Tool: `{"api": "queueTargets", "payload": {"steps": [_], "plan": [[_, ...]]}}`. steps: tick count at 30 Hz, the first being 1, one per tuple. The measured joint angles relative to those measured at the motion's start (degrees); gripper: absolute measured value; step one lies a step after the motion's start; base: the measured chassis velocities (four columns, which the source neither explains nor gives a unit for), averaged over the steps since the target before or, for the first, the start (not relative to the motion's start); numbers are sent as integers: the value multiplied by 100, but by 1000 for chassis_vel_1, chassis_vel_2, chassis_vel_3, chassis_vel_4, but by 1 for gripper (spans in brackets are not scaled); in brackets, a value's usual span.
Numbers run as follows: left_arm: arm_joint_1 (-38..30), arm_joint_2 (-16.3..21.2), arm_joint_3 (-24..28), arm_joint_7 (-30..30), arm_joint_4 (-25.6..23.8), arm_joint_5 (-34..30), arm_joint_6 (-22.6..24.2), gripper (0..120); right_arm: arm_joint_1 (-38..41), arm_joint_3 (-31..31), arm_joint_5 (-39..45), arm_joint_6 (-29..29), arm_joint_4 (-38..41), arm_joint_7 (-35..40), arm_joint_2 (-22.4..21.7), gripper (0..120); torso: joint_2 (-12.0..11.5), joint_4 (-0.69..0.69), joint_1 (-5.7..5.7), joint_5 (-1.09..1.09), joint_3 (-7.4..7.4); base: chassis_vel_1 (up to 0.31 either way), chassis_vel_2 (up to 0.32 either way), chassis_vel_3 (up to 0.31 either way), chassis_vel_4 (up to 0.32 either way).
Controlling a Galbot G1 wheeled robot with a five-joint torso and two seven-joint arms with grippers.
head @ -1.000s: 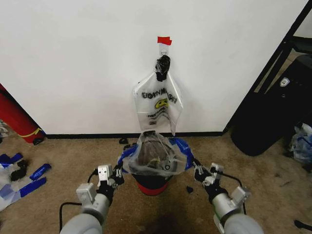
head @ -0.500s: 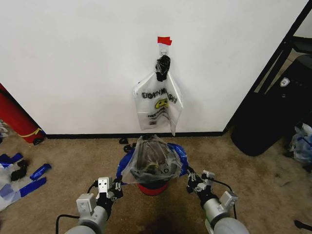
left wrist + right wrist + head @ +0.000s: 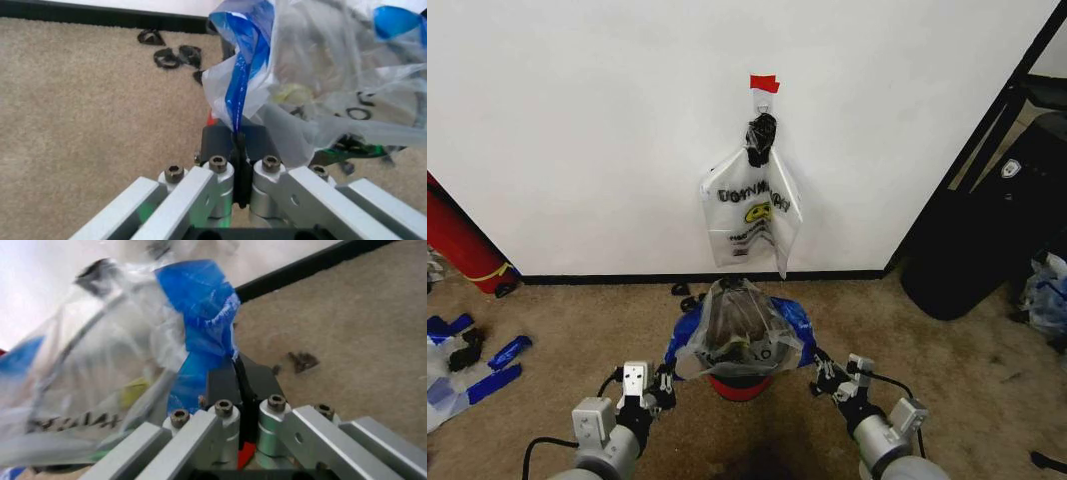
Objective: Pick up the garbage bag from the wall and place it over the trash bin.
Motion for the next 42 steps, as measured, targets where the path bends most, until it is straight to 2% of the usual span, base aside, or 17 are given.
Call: {"api": "queueTargets", "payload": {"steps": [8, 18, 25, 29, 34, 42], "plan": [[-91, -8, 110, -108, 258, -17, 299, 0, 252, 215, 211, -432, -222, 303, 14, 0, 0, 0, 0, -1, 0, 0, 0, 0, 0], [-712, -148, 419, -243, 879, -430, 538, 0, 992, -150, 217, -662, -697, 563, 120, 0, 0, 0, 0, -1, 1, 0, 0, 0, 0], [-1053, -300, 624, -232, 1233, -417, 518, 0, 1328, -318, 105, -774, -1136, 588, 184, 0, 0, 0, 1, -1, 1, 0, 0, 0, 0], [-1301, -577, 859, -261, 1467, -246, 483, 0, 1467, -351, -177, -626, -1493, 490, 284, 0, -1, 0, 1, 0, 1, 0, 0, 0, 0], [-1452, -682, 1007, -191, 1647, 90, 335, 0, 1505, -350, -198, -522, -1517, 389, 306, 0, -1, -1, 1, 0, 1, 0, 0, 0, 0], [-1525, -799, 1129, -172, 1881, 243, 241, 0, 1723, -418, -302, -458, -1795, 357, 315, 0, -1, 1, 1, -1, 1, 0, 0, 0, 0]]}}
